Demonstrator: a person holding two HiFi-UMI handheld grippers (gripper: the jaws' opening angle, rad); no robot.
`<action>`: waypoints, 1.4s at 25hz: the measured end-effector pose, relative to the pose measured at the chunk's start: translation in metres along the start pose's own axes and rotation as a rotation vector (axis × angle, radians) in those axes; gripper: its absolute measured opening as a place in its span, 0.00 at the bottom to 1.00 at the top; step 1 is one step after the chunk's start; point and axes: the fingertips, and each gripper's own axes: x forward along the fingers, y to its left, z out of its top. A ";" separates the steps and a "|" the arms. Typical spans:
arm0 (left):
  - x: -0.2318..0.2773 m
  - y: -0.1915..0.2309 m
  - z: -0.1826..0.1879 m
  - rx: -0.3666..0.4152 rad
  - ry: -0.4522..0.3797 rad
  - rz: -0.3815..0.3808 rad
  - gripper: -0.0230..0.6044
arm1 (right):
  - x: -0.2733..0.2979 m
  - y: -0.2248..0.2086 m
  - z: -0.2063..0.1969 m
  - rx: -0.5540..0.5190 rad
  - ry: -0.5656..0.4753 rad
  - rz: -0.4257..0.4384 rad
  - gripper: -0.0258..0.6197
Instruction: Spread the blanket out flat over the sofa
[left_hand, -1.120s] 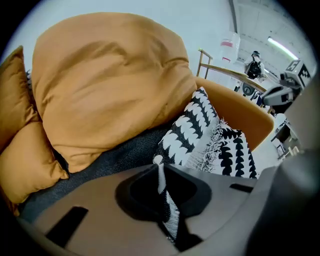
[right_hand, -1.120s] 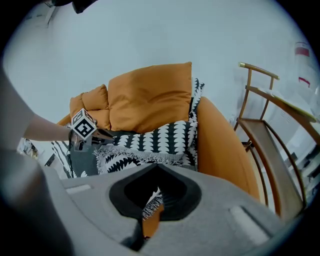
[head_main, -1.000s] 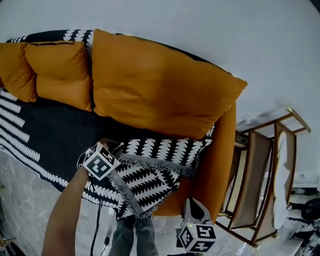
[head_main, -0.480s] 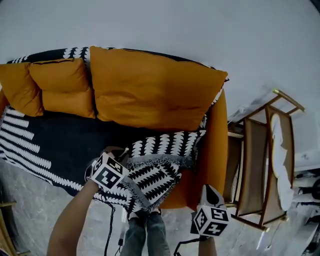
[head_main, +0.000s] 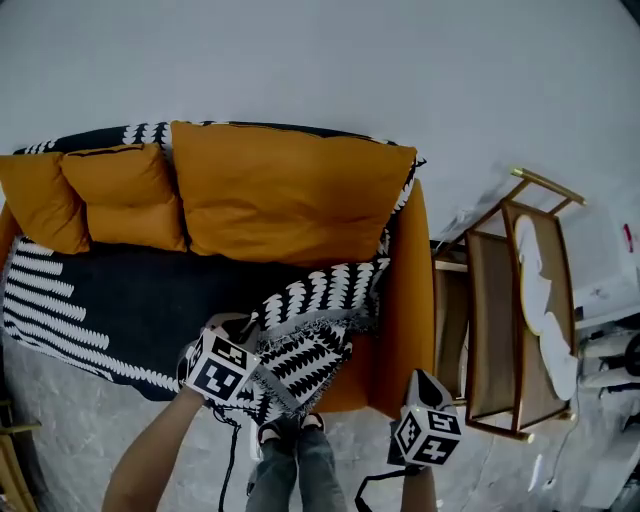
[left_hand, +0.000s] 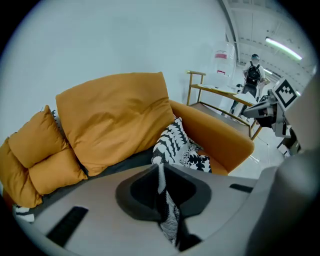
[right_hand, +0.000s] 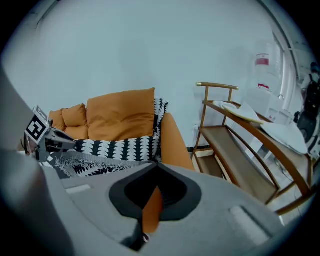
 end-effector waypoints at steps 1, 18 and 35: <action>-0.005 -0.006 0.001 -0.007 0.000 -0.002 0.09 | -0.006 -0.001 -0.001 0.009 0.000 0.000 0.05; -0.049 -0.102 0.033 -0.015 -0.001 -0.070 0.09 | -0.090 -0.017 0.016 0.066 -0.026 -0.024 0.05; -0.063 -0.209 0.058 -0.077 0.005 -0.078 0.09 | -0.138 -0.071 0.018 0.024 -0.011 0.037 0.05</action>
